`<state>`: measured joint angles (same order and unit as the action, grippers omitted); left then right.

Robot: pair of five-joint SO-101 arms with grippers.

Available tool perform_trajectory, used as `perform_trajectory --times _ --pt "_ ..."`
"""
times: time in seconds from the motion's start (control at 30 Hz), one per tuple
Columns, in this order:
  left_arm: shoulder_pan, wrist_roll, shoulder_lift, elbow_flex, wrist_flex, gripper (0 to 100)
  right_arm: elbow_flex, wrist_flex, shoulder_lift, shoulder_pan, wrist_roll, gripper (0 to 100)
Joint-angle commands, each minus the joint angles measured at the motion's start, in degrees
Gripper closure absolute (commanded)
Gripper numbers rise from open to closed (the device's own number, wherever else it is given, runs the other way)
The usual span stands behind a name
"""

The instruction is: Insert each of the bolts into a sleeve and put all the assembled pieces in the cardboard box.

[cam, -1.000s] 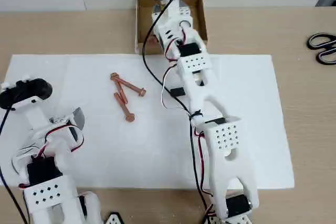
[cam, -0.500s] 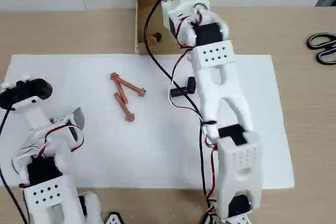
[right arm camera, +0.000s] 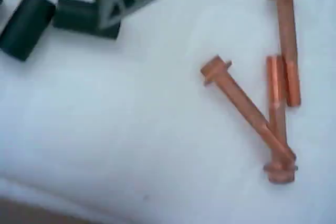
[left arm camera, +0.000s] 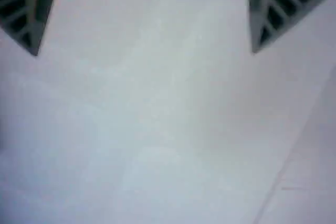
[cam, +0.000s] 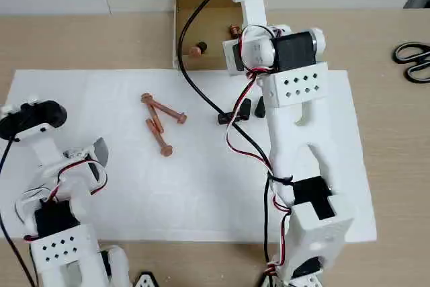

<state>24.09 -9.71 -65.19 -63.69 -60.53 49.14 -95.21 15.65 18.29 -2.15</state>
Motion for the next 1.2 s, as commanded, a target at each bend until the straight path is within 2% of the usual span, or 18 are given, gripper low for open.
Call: perform_trajectory --times 0.0,0.2,0.4,0.7,0.93,1.17 --pt "0.0 0.6 -0.4 0.5 -0.1 76 1.1 -1.0 -3.4 -1.2 -0.4 78.3" --pt "0.0 4.8 -0.4 0.3 -0.2 76 -3.9 -1.2 -3.4 -1.3 -0.4 78.3" --pt "0.0 4.9 -0.4 0.2 -0.2 76 -11.1 -1.2 -3.4 -1.5 -0.3 78.3" --pt "0.0 4.9 -0.4 0.1 -0.2 76 -12.3 -1.8 -3.4 -6.0 1.9 78.3" --pt "0.0 4.9 -0.4 0.1 -0.4 76 -20.9 -1.8 -3.4 -6.1 2.1 78.3" --pt "0.0 4.9 -0.3 0.0 -0.5 76 -22.0 0.1 -1.3 -5.6 1.6 78.3"
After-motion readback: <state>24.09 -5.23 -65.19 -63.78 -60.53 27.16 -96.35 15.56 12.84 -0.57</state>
